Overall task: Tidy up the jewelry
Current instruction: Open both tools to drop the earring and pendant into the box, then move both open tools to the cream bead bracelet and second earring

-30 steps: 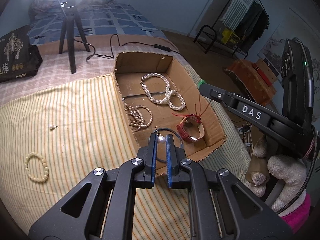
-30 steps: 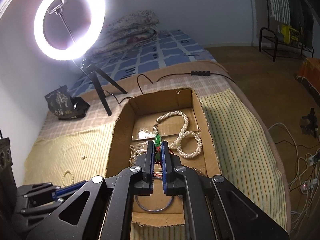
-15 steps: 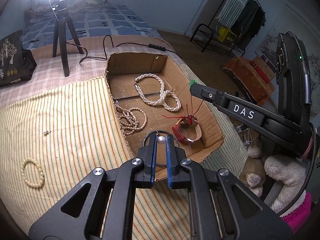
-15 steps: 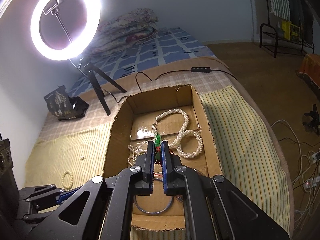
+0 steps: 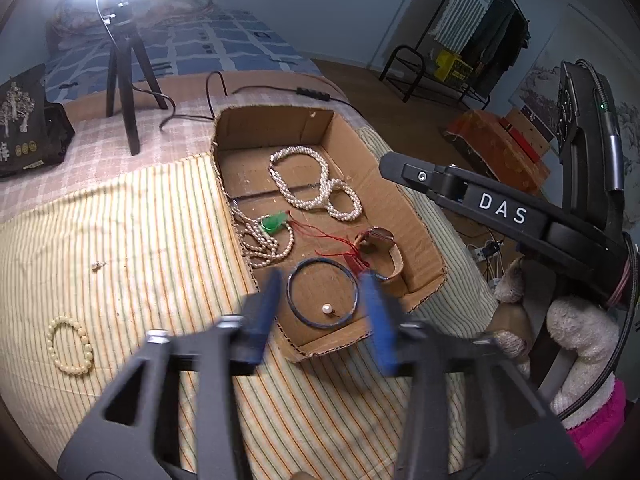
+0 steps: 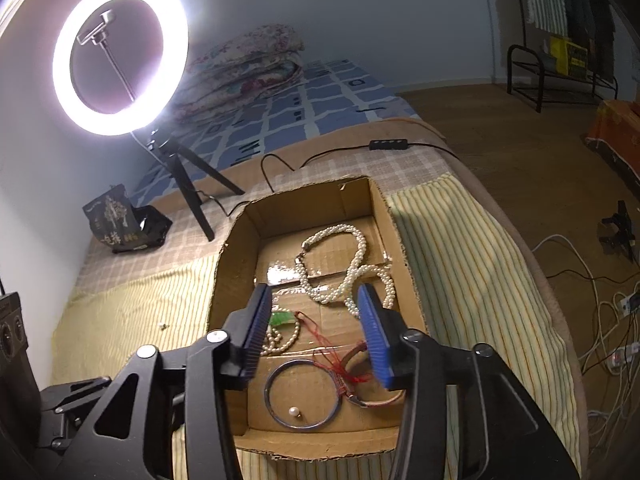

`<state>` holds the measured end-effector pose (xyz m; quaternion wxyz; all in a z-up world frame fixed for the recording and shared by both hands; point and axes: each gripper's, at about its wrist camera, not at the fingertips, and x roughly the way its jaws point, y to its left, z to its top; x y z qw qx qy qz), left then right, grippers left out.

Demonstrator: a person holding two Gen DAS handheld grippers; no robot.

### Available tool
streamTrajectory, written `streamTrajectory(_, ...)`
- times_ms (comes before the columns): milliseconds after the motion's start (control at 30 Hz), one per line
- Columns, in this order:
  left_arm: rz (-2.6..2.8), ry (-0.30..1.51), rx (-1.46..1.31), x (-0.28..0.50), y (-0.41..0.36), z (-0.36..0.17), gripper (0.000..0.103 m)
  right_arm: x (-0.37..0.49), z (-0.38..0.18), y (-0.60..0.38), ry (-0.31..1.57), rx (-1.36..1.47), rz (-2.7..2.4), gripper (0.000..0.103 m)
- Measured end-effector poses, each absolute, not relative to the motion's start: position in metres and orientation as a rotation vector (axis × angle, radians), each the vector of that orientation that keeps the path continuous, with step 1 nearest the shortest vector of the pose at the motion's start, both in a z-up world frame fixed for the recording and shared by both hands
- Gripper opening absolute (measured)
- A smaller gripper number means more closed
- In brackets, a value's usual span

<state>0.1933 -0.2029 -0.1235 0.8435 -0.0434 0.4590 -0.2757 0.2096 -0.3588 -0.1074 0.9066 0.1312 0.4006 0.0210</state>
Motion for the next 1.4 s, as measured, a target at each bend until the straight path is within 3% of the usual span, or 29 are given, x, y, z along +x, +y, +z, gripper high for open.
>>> streamTrajectory(200, -0.575, 0.958, -0.070, 0.189, -0.198, -0.120, 0.050, 0.208, -0.103, -0.358, 0.820, 0.253, 0.001, 0.065)
streamTrajectory(400, -0.560, 0.955, -0.052, 0.187, -0.188, -0.119, 0.050, 0.206, -0.099, -0.357, 0.821, 0.228, -0.038, 0.076)
streamTrajectory(1400, -0.380, 0.931, -0.102, 0.186, -0.059, -0.109, 0.050, 0.201, -0.072, -0.280, 0.793, 0.088, 0.048, 0.077)
